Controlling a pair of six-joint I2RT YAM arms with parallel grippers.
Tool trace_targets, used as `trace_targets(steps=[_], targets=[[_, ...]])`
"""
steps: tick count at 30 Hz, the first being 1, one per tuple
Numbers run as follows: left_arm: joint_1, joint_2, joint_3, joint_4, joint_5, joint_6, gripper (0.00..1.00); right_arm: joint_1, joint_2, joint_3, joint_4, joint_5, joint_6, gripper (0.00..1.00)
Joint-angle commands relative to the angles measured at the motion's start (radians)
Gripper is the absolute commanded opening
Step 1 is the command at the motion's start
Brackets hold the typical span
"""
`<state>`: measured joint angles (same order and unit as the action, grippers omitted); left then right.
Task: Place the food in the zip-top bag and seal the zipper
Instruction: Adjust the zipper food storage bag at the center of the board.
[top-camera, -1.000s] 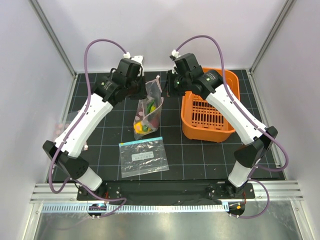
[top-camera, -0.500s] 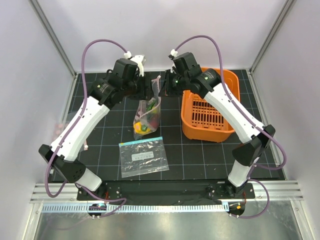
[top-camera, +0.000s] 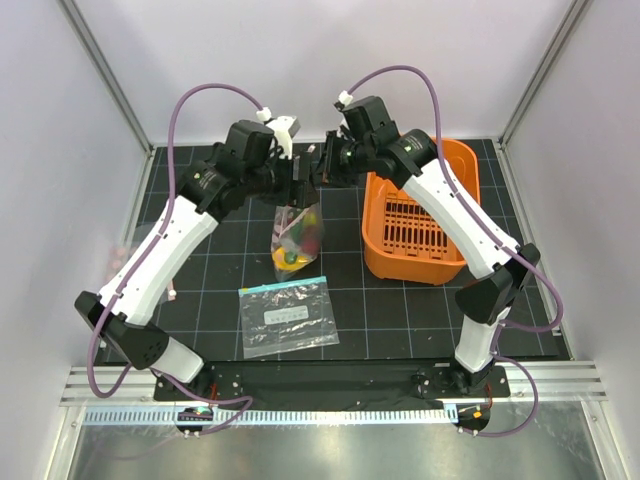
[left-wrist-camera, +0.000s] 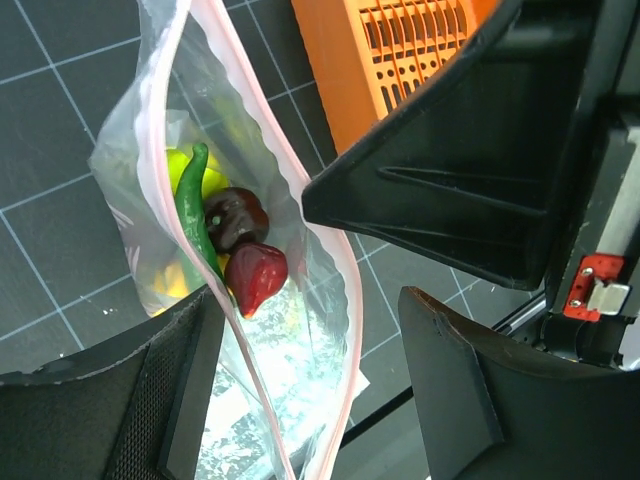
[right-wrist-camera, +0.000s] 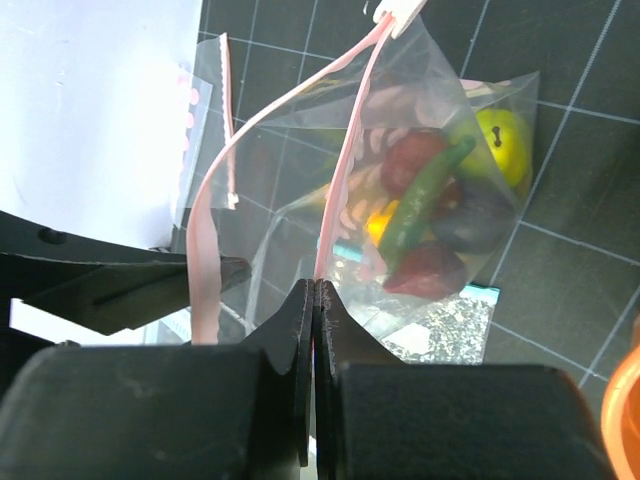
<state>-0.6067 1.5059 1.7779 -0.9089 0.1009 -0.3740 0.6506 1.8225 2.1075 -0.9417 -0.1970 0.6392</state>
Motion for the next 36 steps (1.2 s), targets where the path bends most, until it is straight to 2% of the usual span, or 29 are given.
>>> trace_targets(steps=[1, 15, 18, 20, 21, 22, 24, 25, 27, 30, 34, 35, 36], targets=[[-0.001, -0.016, 0.011, 0.03, 0.039, 0.033, 0.73, -0.005, -0.011, 0.051, 0.064, -0.045, 0.043, 0.01], [-0.001, 0.04, 0.032, -0.002, 0.049, 0.041, 0.67, -0.005, -0.052, -0.015, 0.196, -0.134, 0.079, 0.01], [-0.001, 0.04, 0.026, -0.012, 0.039, 0.038, 0.61, -0.005, -0.054, -0.012, 0.211, -0.14, 0.079, 0.01], [-0.001, 0.034, 0.014, -0.001, 0.036, 0.04, 0.45, -0.005, -0.055, -0.012, 0.218, -0.139, 0.074, 0.02], [-0.001, 0.03, 0.003, 0.001, 0.034, 0.04, 0.4, -0.005, -0.057, -0.012, 0.219, -0.137, 0.065, 0.05], [-0.001, 0.027, 0.002, 0.005, 0.034, 0.041, 0.23, -0.006, -0.058, -0.009, 0.215, -0.131, 0.062, 0.2], [-0.001, 0.024, 0.005, 0.005, 0.03, 0.047, 0.1, -0.014, -0.069, -0.014, 0.207, -0.111, 0.042, 0.42], [-0.001, 0.024, 0.012, 0.002, 0.028, 0.049, 0.02, -0.02, -0.074, -0.015, 0.195, -0.085, 0.022, 0.46], [-0.001, 0.022, 0.026, 0.001, 0.026, 0.061, 0.0, -0.055, -0.113, -0.061, 0.204, -0.062, 0.004, 0.52], [-0.001, 0.02, 0.052, 0.008, 0.055, 0.075, 0.0, -0.144, -0.231, -0.22, 0.346, -0.053, -0.004, 0.55], [-0.001, 0.02, 0.061, 0.059, 0.202, 0.069, 0.0, -0.308, -0.287, -0.382, 0.613, -0.26, 0.046, 0.56], [-0.001, 0.02, 0.057, 0.073, 0.218, 0.057, 0.0, -0.334, -0.279, -0.392, 0.635, -0.36, 0.047, 0.57], [-0.001, 0.017, 0.052, 0.082, 0.217, 0.043, 0.0, -0.359, -0.269, -0.396, 0.649, -0.393, 0.033, 0.6]])
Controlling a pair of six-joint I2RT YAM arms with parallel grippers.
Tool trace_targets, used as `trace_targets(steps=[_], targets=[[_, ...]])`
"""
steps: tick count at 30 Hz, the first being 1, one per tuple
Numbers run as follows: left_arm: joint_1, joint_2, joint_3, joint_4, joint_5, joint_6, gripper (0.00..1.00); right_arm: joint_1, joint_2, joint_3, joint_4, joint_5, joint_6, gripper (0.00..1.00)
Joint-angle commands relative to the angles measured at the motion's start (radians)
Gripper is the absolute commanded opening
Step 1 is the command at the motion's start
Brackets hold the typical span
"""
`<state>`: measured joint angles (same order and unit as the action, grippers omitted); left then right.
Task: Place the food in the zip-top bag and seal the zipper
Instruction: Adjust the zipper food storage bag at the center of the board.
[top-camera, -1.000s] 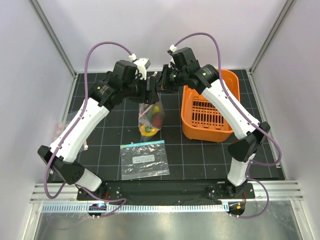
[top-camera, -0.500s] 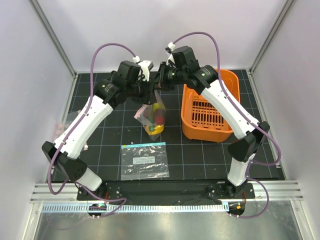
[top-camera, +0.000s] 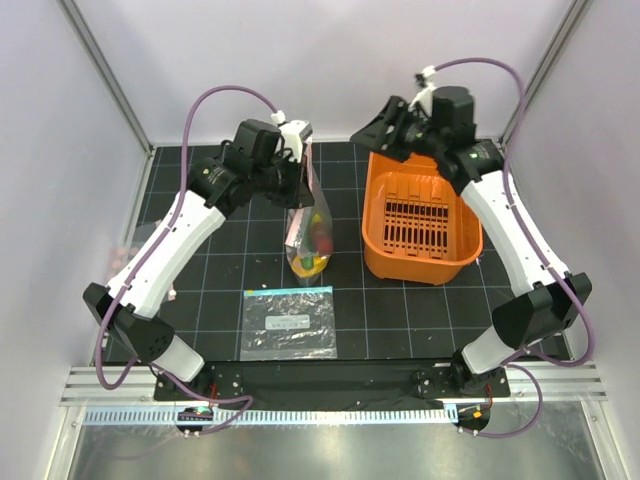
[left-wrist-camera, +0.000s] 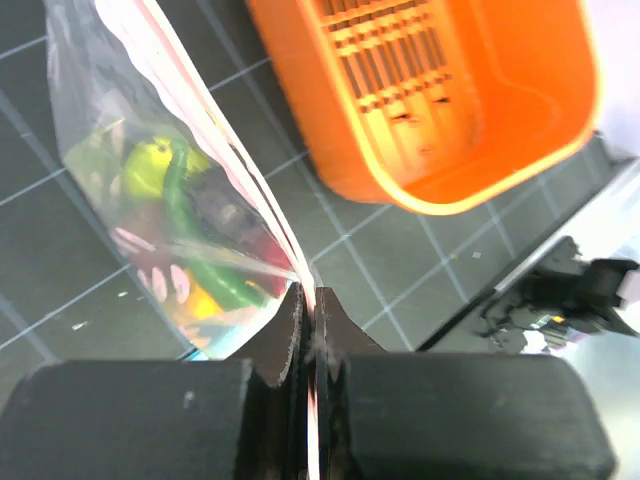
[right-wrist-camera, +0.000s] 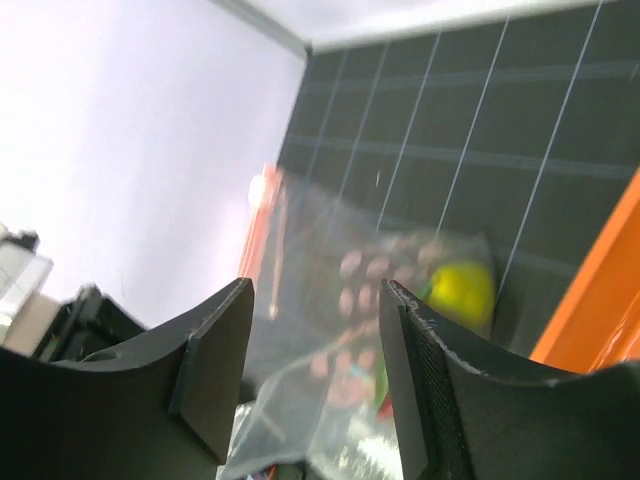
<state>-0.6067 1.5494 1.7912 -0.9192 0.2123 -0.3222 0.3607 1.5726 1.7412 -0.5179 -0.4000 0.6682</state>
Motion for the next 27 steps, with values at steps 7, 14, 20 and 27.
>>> trace_targets(steps=[7, 14, 20, 27], targets=[[-0.002, -0.153, -0.098, 0.299, 0.15, -0.077, 0.0, -0.074, -0.106, -0.185, 0.42, -0.336, -0.265, 0.65], [-0.002, -0.285, -0.19, 0.376, 0.295, 0.029, 0.0, -0.097, -0.099, -0.218, 0.432, -0.465, -0.355, 0.77], [-0.002, -0.328, -0.191, 0.368, 0.482, 0.032, 0.0, -0.137, -0.077, -0.232, 0.663, -0.684, -0.233, 0.82], [-0.002, -0.353, -0.19, 0.373, 0.72, -0.046, 0.0, -0.14, -0.057, -0.233, 0.899, -0.856, -0.13, 0.88]])
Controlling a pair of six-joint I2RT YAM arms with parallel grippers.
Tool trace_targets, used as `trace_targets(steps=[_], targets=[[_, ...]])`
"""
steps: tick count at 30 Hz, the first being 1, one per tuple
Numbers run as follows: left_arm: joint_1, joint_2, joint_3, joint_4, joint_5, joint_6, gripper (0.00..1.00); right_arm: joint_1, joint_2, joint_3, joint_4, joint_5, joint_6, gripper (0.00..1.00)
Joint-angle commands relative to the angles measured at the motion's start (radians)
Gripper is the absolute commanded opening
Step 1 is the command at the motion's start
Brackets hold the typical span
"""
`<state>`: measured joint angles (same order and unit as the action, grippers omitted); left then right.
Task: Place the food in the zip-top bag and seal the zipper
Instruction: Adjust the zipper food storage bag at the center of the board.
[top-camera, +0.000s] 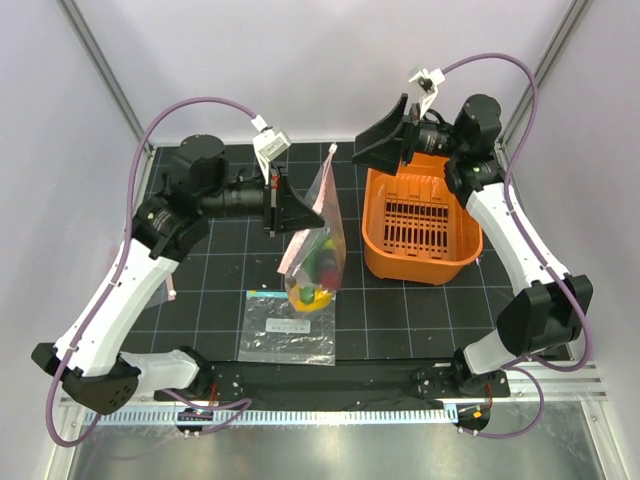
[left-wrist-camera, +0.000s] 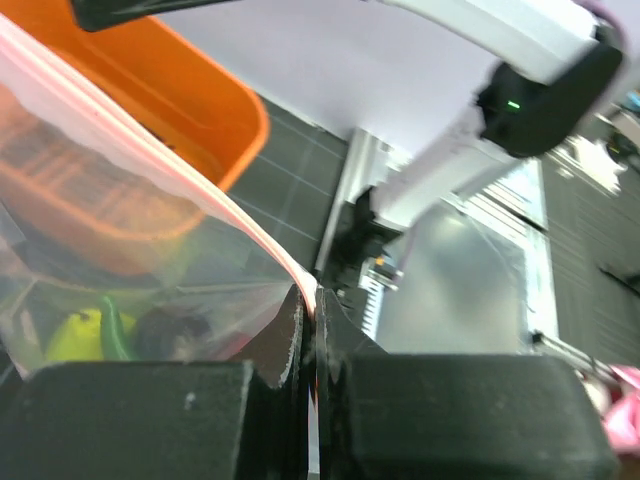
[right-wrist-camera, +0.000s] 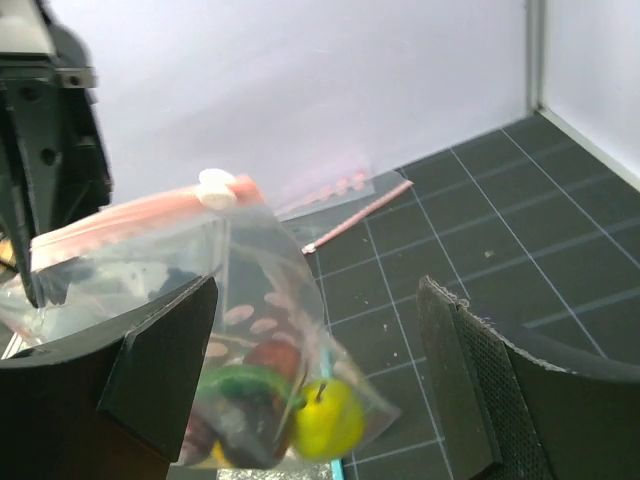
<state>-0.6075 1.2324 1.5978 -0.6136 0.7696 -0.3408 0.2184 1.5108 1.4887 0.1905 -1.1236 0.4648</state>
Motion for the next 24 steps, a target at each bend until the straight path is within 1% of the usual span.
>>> trace_targets(steps=[1, 3, 4, 6, 7, 9, 10, 12, 13, 14, 15, 16, 17, 18, 21, 22, 23, 24], targets=[[-0.001, -0.042, 0.004, 0.071, 0.177, -0.026, 0.0, 0.001, 0.003, 0.012, 0.278, -0.142, 0.098, 0.88], [-0.001, -0.051, 0.014, 0.074, 0.221, -0.036, 0.0, 0.002, 0.003, -0.007, 0.358, -0.175, 0.182, 0.88], [-0.001, -0.051, 0.02, 0.081, 0.24, -0.047, 0.0, 0.006, 0.003, -0.011, 0.439, -0.191, 0.219, 0.87], [-0.001, -0.045, 0.034, 0.095, 0.284, -0.084, 0.0, 0.012, -0.001, -0.039, 0.542, -0.214, 0.288, 0.88], [-0.001, -0.044, 0.046, 0.112, 0.298, -0.101, 0.0, 0.015, -0.004, -0.048, 0.637, -0.214, 0.357, 0.88], [-0.003, -0.042, 0.056, 0.136, 0.336, -0.136, 0.0, 0.027, -0.012, -0.064, 0.72, -0.214, 0.425, 0.88], [-0.003, -0.044, 0.059, 0.143, 0.345, -0.145, 0.0, 0.033, -0.011, -0.065, 0.801, -0.216, 0.49, 0.88], [-0.005, -0.045, 0.06, 0.169, 0.368, -0.176, 0.0, 0.053, 0.003, -0.059, 0.889, -0.216, 0.576, 0.88], [-0.006, -0.047, 0.062, 0.175, 0.382, -0.181, 0.0, 0.059, 0.011, -0.053, 0.993, -0.209, 0.621, 0.88], [-0.008, -0.047, 0.063, 0.184, 0.385, -0.188, 0.0, 0.065, 0.02, -0.041, 1.053, -0.203, 0.737, 0.87], [-0.009, -0.048, 0.065, 0.199, 0.39, -0.193, 0.0, 0.073, 0.041, -0.032, 1.122, -0.197, 0.799, 0.86], [-0.011, -0.048, 0.065, 0.207, 0.396, -0.198, 0.0, 0.079, 0.058, -0.019, 1.271, -0.186, 0.878, 0.86], [-0.011, -0.048, 0.068, 0.21, 0.396, -0.199, 0.0, 0.082, 0.077, -0.004, 1.346, -0.168, 1.011, 0.84], [-0.011, -0.047, 0.071, 0.216, 0.398, -0.199, 0.0, 0.09, 0.089, 0.033, 1.359, -0.169, 1.043, 0.8], [-0.011, -0.04, 0.077, 0.227, 0.389, -0.198, 0.0, 0.147, 0.1, 0.053, 1.36, -0.202, 1.054, 0.72], [-0.011, -0.039, 0.079, 0.227, 0.387, -0.196, 0.0, 0.16, 0.095, 0.053, 1.36, -0.202, 1.051, 0.56], [-0.011, -0.039, 0.077, 0.229, 0.378, -0.185, 0.0, 0.16, 0.094, 0.051, 1.36, -0.194, 1.052, 0.41], [-0.011, -0.04, 0.074, 0.229, 0.36, -0.179, 0.0, 0.16, 0.092, 0.045, 1.362, -0.186, 1.057, 0.22]])
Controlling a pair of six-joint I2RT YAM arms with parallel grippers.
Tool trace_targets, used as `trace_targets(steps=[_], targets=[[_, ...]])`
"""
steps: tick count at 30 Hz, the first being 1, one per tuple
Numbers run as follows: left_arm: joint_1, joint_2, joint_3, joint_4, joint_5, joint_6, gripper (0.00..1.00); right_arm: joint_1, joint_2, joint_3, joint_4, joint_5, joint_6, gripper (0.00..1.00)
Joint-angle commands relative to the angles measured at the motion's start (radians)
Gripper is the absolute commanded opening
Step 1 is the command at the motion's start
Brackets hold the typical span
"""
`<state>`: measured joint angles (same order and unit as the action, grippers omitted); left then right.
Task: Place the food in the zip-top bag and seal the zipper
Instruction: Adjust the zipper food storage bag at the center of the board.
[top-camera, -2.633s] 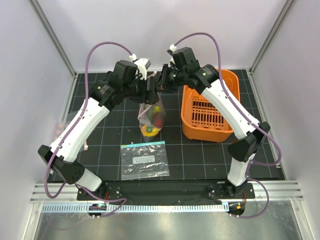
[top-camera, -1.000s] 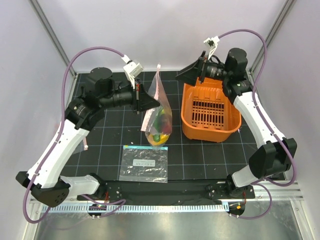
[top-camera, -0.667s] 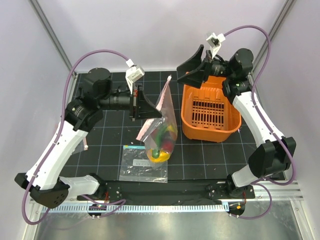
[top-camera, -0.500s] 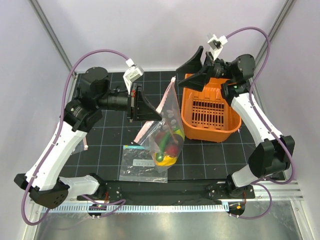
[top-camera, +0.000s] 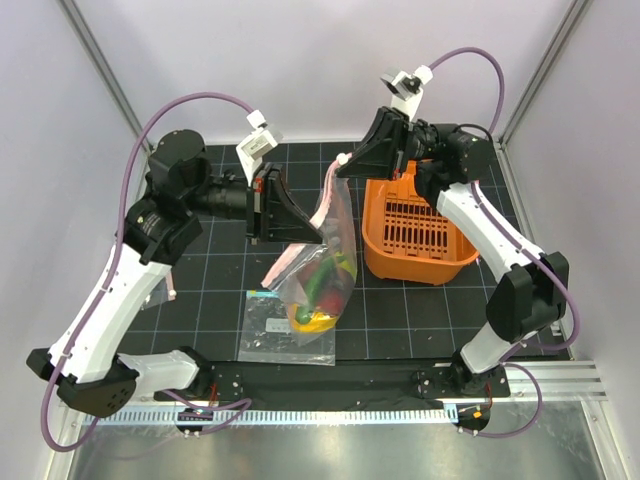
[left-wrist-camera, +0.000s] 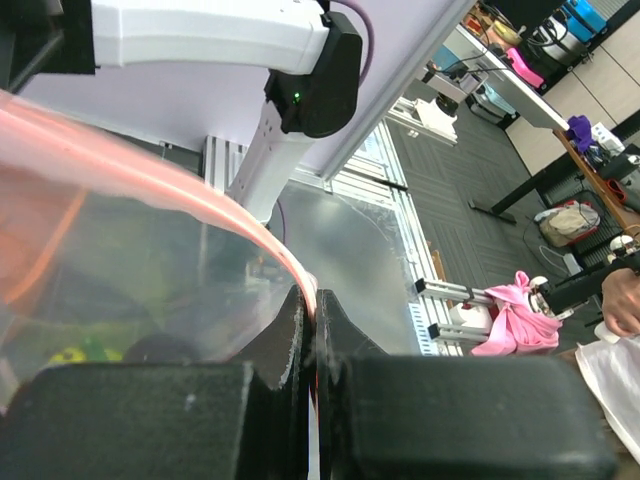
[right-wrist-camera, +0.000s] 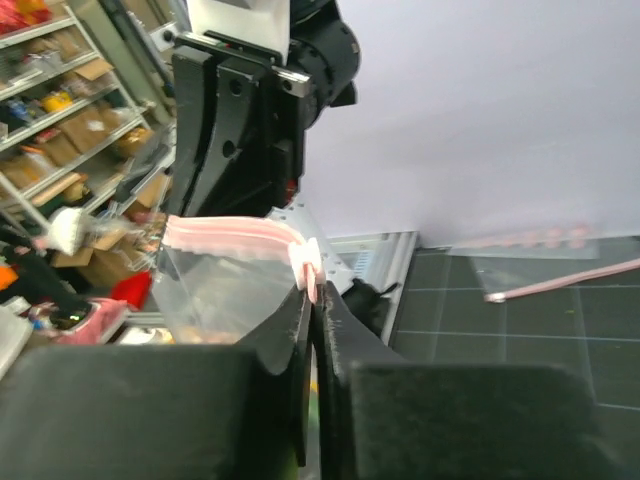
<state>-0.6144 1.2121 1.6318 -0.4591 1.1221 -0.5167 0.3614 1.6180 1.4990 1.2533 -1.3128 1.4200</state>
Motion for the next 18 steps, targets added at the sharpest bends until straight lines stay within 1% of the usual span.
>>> trace_targets(steps=[1, 5, 6, 8, 9, 10, 11, 12, 13, 14, 16, 17, 18], targets=[[-0.004, -0.023, 0.04, 0.074, -0.002, 0.006, 0.0, 0.017, -0.017, 0.036, 0.301, -0.002, 0.108, 0.01], [-0.004, -0.037, 0.028, 0.057, -0.064, 0.056, 0.0, 0.016, -0.03, 0.015, 0.294, -0.019, 0.12, 0.01], [-0.004, -0.039, 0.034, 0.007, -0.117, 0.102, 0.0, 0.014, -0.032, 0.009, 0.281, -0.023, 0.112, 0.01], [-0.004, -0.039, 0.037, -0.044, -0.151, 0.144, 0.01, 0.01, -0.038, 0.009, 0.249, -0.026, 0.09, 0.01], [-0.004, -0.036, 0.042, -0.108, -0.175, 0.19, 0.08, 0.005, -0.044, 0.009, 0.223, -0.025, 0.079, 0.01], [-0.004, -0.031, 0.046, -0.143, -0.25, 0.207, 0.13, 0.002, -0.047, 0.009, 0.203, -0.017, 0.065, 0.01], [-0.004, -0.028, 0.06, -0.177, -0.292, 0.233, 0.18, -0.002, -0.05, 0.007, 0.175, -0.016, 0.024, 0.01], [-0.004, -0.025, 0.071, -0.247, -0.329, 0.26, 0.29, -0.004, -0.058, 0.006, 0.144, -0.014, -0.001, 0.01], [-0.004, -0.017, 0.082, -0.278, -0.375, 0.314, 0.35, -0.004, -0.061, 0.004, 0.091, -0.013, -0.027, 0.01], [-0.004, -0.014, 0.104, -0.305, -0.449, 0.339, 0.43, -0.004, -0.064, -0.003, 0.06, -0.014, -0.074, 0.01], [-0.004, -0.002, 0.129, -0.355, -0.514, 0.385, 0.47, -0.004, -0.084, -0.016, -0.055, -0.008, -0.143, 0.01], [-0.004, 0.01, 0.14, -0.362, -0.556, 0.412, 0.48, -0.004, -0.093, -0.025, -0.118, 0.0, -0.242, 0.01], [-0.004, 0.017, 0.163, -0.366, -0.57, 0.422, 0.5, -0.006, -0.104, -0.031, -0.183, 0.006, -0.304, 0.01]])
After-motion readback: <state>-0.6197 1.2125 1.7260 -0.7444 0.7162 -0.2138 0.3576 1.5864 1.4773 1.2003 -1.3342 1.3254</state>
